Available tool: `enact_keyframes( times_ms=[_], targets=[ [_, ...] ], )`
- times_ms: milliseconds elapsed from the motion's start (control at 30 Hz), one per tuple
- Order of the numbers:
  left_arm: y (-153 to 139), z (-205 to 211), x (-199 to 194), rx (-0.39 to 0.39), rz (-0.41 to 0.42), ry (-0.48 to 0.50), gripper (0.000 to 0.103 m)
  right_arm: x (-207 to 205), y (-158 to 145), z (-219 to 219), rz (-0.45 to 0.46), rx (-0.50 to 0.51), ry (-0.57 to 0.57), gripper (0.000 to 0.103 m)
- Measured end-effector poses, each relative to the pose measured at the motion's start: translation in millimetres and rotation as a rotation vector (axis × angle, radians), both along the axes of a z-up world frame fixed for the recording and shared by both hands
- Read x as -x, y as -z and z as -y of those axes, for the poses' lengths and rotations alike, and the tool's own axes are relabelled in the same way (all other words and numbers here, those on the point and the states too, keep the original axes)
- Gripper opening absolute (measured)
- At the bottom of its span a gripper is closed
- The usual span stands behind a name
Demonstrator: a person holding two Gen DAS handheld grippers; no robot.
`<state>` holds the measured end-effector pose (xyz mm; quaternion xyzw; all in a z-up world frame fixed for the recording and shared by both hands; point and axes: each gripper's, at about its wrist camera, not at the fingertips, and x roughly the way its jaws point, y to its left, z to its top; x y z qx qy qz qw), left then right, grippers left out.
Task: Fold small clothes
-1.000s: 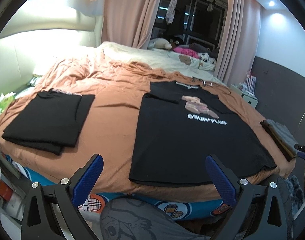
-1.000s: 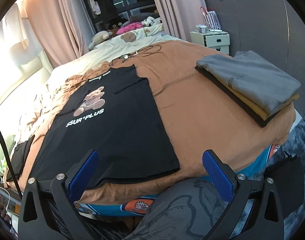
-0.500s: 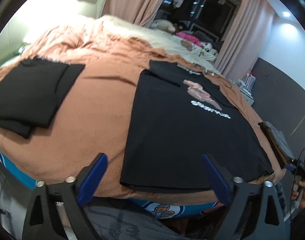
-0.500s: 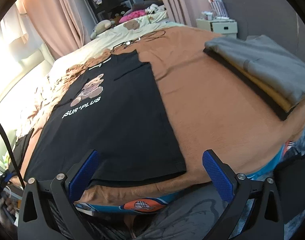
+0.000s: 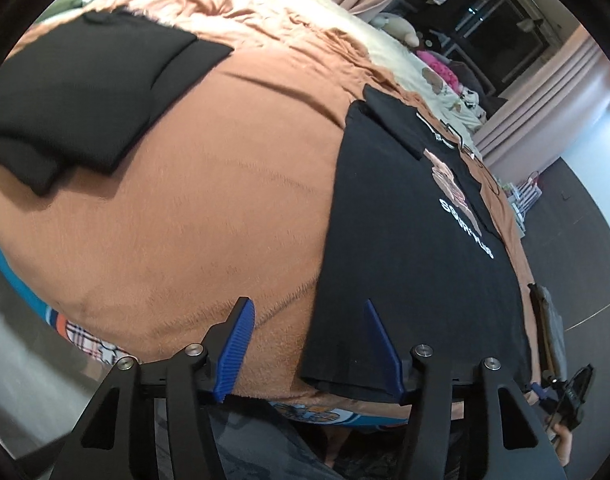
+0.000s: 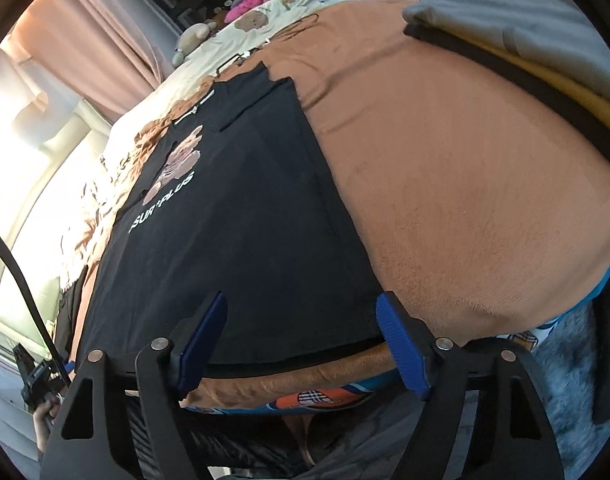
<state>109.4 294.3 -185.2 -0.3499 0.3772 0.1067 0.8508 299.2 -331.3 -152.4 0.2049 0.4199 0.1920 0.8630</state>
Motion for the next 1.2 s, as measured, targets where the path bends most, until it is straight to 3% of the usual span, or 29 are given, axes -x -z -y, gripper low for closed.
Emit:
enact_keyframes(
  times_ms=[167, 333, 600, 833, 967, 1200],
  targets=[
    [6.6, 9.2, 1.4, 0.040, -0.011, 0.028, 0.052, 1.3, 4.7, 9.4, -0.012, -0.012, 0.023, 0.065],
    [8.3, 15.5, 3.6, 0.070, -0.014, 0.036, 0.052, 7.2, 10.4, 14.9, -0.023, -0.071, 0.040, 0.065],
    [11.9, 21.1, 3.4, 0.184, -0.005, 0.056, 0.052, 15.1, 22.1, 24.6, -0.037, -0.147, 0.031, 0.065],
    [10.9, 32.1, -10.8, 0.170, -0.017, 0.050, 0.052, 23.6, 30.4, 32.9, -0.051, -0.201, 0.025, 0.065],
    [12.6, 30.6, -12.2, 0.163, -0.028, 0.013, 0.042, 27.1, 35.7, 40.7, -0.062, -0.254, 0.044, 0.065],
    [11.8, 31.1, -14.4, 0.137, -0.042, -0.018, 0.037, 27.7, 44.1, 37.5, -0.075, -0.306, 0.039, 0.065]
  ],
)
